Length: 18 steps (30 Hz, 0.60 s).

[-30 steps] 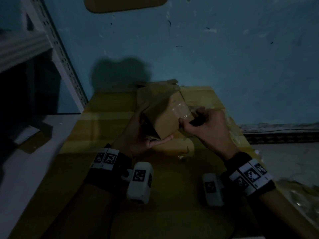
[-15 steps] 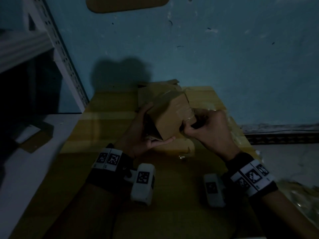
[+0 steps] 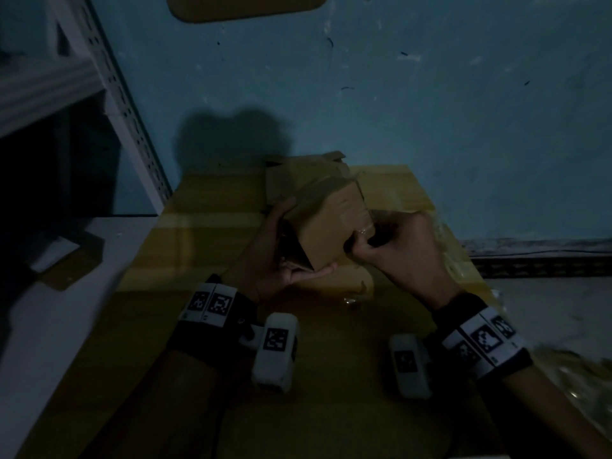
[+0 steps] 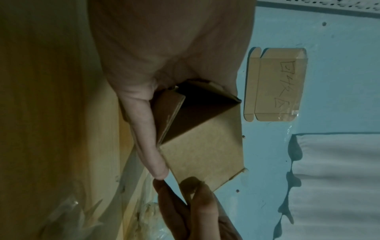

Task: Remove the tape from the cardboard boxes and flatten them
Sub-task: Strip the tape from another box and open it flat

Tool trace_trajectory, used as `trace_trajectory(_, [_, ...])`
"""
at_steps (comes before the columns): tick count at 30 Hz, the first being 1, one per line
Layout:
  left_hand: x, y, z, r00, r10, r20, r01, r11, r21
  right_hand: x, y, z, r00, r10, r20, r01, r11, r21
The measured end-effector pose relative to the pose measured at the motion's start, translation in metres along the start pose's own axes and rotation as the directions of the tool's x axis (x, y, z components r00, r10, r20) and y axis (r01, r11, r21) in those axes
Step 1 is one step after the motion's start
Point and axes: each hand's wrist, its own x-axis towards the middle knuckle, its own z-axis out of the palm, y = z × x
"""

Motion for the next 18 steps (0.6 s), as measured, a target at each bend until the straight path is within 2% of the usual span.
trace_trajectory(6, [0.0021,0.0030,-0.0054,1.000,0.004,0.001,-0.004,1.000,0.009,-0.0014,-0.0030,-0.0028,0.991,0.112,0.075,-0.118,0.990,0.076])
trace_trajectory(8, [0.0012,0.0040,-0.0051,1.000,0.002,0.007,-0.002,1.000,0.018,-0.0007,-0.0014,-0.0019,0.988,0.140,0.065,-0.146,0.984,0.101])
trace_trajectory(10, [0.0009,0.0054,-0.0049,1.000,-0.004,0.004,0.004,1.000,0.028,0.0003,0.0014,-0.0010,0.982,0.186,0.040,-0.191,0.961,0.198])
trace_trajectory(14, [0.0031,0.0059,-0.0058,1.000,0.016,0.010,-0.017,0.995,0.099,0.0001,0.0016,-0.0003,0.982,0.181,-0.050,-0.162,0.951,0.263])
trace_trajectory(18, [0.0031,0.0071,-0.0054,0.999,0.048,0.003,-0.048,0.983,0.178,-0.0007,-0.0012,-0.0027,0.991,0.134,-0.027,-0.117,0.936,0.331])
